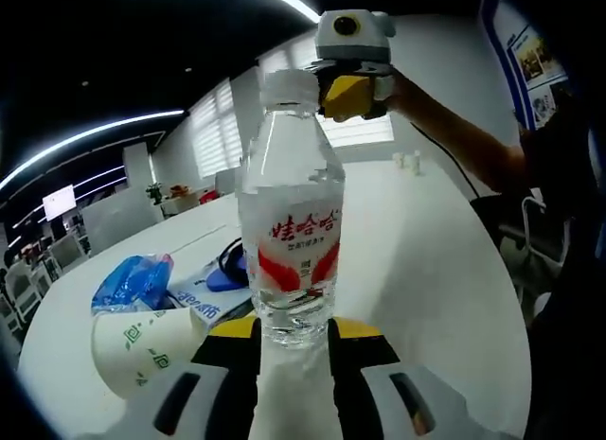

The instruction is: Arrange the tabletop items into an orderly group along one side of the table until the central work area is clear of visible clutter.

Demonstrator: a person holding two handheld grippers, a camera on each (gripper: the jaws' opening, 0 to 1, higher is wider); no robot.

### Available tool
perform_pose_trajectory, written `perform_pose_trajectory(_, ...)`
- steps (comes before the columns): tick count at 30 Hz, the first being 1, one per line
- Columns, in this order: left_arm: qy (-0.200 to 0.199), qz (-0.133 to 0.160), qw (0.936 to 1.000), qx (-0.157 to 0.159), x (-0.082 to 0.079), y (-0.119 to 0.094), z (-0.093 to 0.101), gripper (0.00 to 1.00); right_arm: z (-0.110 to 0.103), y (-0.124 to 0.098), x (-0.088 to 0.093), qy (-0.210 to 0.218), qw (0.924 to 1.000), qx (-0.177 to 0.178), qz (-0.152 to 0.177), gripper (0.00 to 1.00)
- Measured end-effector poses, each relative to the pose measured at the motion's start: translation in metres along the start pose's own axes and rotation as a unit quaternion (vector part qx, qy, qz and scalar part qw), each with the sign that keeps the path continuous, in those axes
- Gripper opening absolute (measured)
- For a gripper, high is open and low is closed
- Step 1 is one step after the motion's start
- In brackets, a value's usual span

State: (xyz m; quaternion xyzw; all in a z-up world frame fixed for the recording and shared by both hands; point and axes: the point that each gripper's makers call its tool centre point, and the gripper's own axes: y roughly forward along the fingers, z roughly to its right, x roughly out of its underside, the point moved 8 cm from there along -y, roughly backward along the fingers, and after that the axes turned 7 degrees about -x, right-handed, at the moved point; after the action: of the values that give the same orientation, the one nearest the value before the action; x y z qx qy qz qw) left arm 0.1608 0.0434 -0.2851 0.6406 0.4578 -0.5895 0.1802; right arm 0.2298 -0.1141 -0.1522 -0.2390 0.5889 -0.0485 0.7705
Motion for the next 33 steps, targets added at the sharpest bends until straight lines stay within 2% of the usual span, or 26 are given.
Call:
perform_pose_trajectory(1,-0.001,-0.001,1.0000,-0.003,0.000,0.000,-0.001,0.27,-0.003,0.001,0.007,0.009,0.9996,-0.018,-0.019,0.00)
perform_pose_trajectory(3,-0.003,0.002,1.0000,-0.001,0.001,-0.001,-0.001,0.27,0.001,0.006,0.013,-0.003,0.9990,0.008,-0.043,0.00)
perform_pose_trajectory(4,-0.007,0.006,1.0000,0.003,0.000,-0.001,0.001,0.27,-0.004,0.011,0.016,-0.005,0.9987,-0.012,-0.049,0.00)
perform_pose_trajectory(6,-0.008,0.008,0.9999,0.006,0.000,0.000,0.002,0.27,-0.006,0.013,0.015,-0.003,0.9991,-0.014,-0.040,0.00)
perform_pose_trajectory(7,-0.008,0.008,0.9999,0.006,0.000,0.000,0.003,0.27,-0.011,0.013,0.013,0.006,0.9991,-0.034,-0.026,0.00)
perform_pose_trajectory(8,-0.008,0.008,0.9999,0.006,0.000,0.000,0.003,0.27,-0.009,0.011,0.012,-0.005,0.9992,-0.026,-0.029,0.00)
perform_pose_trajectory(33,-0.008,0.012,0.9999,0.006,-0.003,-0.001,0.004,0.27,-0.018,0.008,0.007,-0.004,0.9993,-0.023,-0.030,0.00)
